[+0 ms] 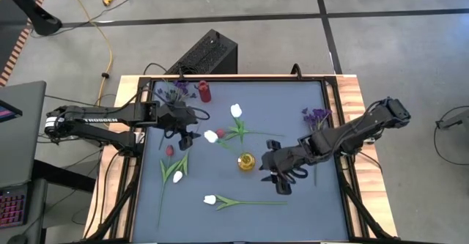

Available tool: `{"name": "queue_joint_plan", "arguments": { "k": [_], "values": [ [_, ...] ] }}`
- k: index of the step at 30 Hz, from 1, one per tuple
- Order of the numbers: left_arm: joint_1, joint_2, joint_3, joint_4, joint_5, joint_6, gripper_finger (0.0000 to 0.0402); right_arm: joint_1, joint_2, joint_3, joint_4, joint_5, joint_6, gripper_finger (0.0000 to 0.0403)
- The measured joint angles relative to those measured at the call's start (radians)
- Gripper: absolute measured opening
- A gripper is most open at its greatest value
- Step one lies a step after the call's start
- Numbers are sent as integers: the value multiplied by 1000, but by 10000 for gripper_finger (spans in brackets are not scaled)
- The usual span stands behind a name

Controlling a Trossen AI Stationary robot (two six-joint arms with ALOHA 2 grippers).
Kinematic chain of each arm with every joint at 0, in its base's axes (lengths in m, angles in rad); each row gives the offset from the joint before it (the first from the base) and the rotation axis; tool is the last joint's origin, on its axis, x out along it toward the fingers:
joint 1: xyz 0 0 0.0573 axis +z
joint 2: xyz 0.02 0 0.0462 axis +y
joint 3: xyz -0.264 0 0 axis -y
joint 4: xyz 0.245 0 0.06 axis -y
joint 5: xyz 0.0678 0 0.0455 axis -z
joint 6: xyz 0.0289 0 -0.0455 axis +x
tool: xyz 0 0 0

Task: Sort flowers into vase by color
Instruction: Put the white flower into the yellow vase

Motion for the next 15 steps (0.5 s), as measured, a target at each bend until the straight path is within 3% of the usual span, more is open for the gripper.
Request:
{"name": "queue_joint_plan", "arguments": {
  "k": [10, 15],
  "values": [
    [-36, 67, 0, -97, 0, -187, 263, 56, 1, -38, 30, 0, 71, 207],
    [-131, 67, 0, -108, -92, -287, 263, 110, 36, -38, 63, 8, 12, 207]
  ]
}}
